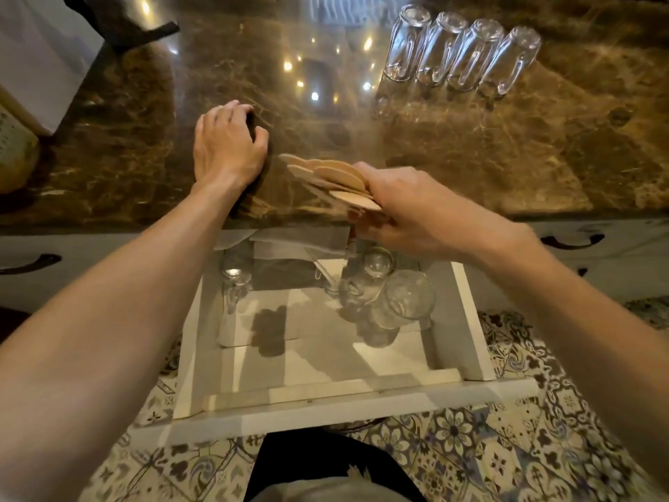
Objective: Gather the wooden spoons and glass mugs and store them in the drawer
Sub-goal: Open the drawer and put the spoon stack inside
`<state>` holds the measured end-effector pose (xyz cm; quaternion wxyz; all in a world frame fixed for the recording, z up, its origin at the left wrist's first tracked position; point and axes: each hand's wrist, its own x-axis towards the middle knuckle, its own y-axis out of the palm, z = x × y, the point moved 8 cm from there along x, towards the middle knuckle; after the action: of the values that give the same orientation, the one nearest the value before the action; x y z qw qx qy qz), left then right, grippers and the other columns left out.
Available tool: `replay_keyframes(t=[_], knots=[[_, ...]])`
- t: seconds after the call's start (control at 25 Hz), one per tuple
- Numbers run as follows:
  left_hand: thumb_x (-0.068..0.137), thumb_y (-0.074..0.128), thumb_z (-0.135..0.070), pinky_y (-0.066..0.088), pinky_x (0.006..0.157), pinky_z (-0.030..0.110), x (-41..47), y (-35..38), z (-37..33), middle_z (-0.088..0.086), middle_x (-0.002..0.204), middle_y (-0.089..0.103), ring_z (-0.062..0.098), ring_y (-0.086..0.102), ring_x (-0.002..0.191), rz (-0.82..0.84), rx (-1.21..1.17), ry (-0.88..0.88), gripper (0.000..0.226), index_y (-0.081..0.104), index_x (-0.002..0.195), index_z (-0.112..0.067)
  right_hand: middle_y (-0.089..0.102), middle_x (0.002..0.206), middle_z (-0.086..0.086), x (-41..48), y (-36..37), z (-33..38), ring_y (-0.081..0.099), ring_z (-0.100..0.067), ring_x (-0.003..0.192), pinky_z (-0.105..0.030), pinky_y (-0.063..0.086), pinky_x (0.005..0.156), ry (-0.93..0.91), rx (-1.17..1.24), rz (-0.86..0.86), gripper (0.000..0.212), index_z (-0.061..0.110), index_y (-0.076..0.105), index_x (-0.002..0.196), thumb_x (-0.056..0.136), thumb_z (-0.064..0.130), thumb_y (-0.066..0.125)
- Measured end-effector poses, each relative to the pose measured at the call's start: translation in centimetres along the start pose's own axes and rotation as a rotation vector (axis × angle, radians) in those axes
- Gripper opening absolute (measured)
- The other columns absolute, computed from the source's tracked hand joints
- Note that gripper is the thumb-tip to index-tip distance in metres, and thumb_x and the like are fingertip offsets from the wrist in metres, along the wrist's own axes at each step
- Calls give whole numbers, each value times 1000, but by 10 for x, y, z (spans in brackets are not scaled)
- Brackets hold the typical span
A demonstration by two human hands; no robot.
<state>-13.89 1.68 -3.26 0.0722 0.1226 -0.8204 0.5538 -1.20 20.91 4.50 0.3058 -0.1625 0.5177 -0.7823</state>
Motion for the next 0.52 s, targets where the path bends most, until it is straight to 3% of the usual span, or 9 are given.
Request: replay_keyframes(t=[0.08, 0.24, 0.32, 0.4, 0.52], knots=[[91, 40, -37, 24, 113, 41, 1, -1, 0, 9, 137, 51, 26, 40, 130, -6, 9, 0, 47, 49, 131, -14, 60, 96, 11, -33, 33, 11, 57, -6, 80, -22, 46, 68, 18, 139, 133, 33, 31, 43, 108, 82, 24, 63], [90, 39, -36, 25, 113, 42, 0, -2, -3, 11, 137, 51, 27, 41, 129, -16, 9, 5, 47, 50, 130, -12, 57, 121, 4, -90, 128, 11, 55, -15, 103, -31, 47, 88, 108, 116, 436, 44, 27, 39, 129, 89, 31, 57], [91, 39, -35, 25, 113, 42, 0, -3, -3, 11, 137, 51, 27, 41, 130, -13, 11, 7, 47, 49, 130, -12, 55, 123, 3, -105, 152, -3, 53, -17, 105, -33, 46, 88, 172, 152, 477, 43, 26, 40, 128, 90, 40, 54], [91, 39, -35, 25, 114, 42, 0, -3, -3, 11, 137, 50, 27, 40, 130, -12, 16, 11, 47, 49, 131, -12, 57, 118, -3, -107, 166, -28, 54, -22, 101, -36, 47, 86, 211, 79, 485, 38, 21, 43, 124, 89, 29, 56], [91, 39, -36, 25, 113, 43, 1, -1, -4, 11, 137, 51, 27, 41, 130, -11, 10, 10, 46, 49, 130, -13, 57, 118, -12, -107, 197, -55, 56, -30, 101, -40, 49, 84, 240, -54, 658, 42, 12, 43, 125, 85, 4, 53]])
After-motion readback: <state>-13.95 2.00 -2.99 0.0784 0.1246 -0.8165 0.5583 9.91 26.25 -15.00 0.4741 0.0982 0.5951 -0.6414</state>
